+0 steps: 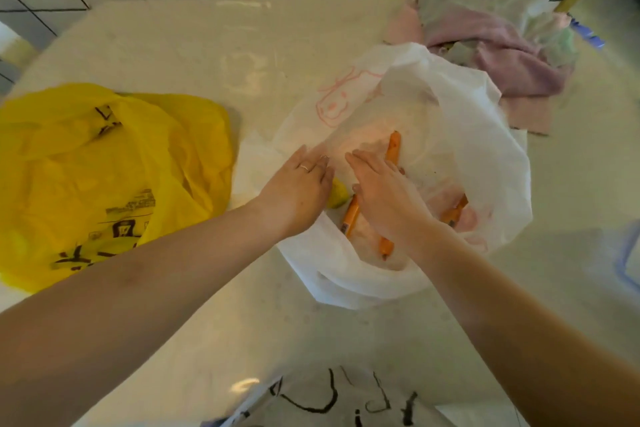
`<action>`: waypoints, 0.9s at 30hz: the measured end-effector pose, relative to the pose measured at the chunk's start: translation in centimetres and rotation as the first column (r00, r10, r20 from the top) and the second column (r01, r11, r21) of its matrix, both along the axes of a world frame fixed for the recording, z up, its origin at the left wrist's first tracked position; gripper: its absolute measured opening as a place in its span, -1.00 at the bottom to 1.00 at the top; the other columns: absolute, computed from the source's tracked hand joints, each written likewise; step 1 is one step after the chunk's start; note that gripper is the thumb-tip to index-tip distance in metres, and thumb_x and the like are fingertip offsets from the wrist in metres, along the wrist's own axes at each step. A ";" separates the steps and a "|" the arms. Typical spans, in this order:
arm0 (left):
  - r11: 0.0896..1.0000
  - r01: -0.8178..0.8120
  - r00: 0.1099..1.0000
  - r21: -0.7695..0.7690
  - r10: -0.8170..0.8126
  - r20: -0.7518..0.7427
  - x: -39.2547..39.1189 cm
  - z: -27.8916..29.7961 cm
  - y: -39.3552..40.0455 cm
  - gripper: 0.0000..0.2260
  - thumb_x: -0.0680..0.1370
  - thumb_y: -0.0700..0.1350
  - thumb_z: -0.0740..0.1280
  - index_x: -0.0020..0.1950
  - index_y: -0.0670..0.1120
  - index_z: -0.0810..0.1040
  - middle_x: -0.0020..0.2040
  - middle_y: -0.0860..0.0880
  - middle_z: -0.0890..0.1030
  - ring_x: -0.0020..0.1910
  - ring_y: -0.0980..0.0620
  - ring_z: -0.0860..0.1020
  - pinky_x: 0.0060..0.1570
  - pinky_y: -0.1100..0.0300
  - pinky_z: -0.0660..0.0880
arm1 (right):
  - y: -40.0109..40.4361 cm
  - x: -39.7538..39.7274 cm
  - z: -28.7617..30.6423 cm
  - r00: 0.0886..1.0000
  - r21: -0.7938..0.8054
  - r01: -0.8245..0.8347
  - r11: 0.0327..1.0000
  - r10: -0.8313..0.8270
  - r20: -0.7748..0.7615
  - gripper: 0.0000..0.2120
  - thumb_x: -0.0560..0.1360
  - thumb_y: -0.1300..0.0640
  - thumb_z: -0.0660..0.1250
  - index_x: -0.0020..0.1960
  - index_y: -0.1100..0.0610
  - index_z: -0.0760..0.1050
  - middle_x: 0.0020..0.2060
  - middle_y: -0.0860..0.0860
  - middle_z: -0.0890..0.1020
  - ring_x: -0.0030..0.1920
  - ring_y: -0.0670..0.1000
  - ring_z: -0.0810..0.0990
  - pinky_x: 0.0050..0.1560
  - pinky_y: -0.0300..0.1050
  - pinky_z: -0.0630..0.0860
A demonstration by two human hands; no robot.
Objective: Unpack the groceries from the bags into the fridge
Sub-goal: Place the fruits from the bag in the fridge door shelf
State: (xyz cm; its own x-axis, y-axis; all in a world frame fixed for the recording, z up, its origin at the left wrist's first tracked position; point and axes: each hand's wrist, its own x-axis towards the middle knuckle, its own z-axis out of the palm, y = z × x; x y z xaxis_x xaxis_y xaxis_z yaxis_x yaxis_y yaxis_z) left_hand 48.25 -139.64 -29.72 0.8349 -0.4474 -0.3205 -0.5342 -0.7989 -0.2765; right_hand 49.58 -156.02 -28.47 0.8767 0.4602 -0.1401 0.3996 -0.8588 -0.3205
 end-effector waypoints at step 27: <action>0.811 -0.295 0.951 -0.506 0.301 -0.071 2.5 -4.3 4.3 -0.47 0.42 0.02 0.39 0.35 -0.09 0.38 0.32 -0.11 0.45 0.41 -0.10 0.28 0.41 -0.13 0.05 | 1.5 1.2 -4.4 0.989 0.060 -0.014 0.998 0.023 -0.148 -0.47 0.47 0.03 0.34 0.40 -0.03 0.27 0.25 0.02 0.45 0.18 0.09 0.47 0.06 -0.02 0.45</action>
State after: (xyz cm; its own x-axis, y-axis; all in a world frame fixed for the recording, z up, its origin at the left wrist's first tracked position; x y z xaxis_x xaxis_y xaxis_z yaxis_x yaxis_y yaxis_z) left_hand 50.79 -135.32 -34.00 0.9561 -0.2722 -0.1087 -0.2464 -0.9473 0.2047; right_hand 50.75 -154.49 -32.88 0.8395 0.4871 -0.2408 0.3590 -0.8299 -0.4270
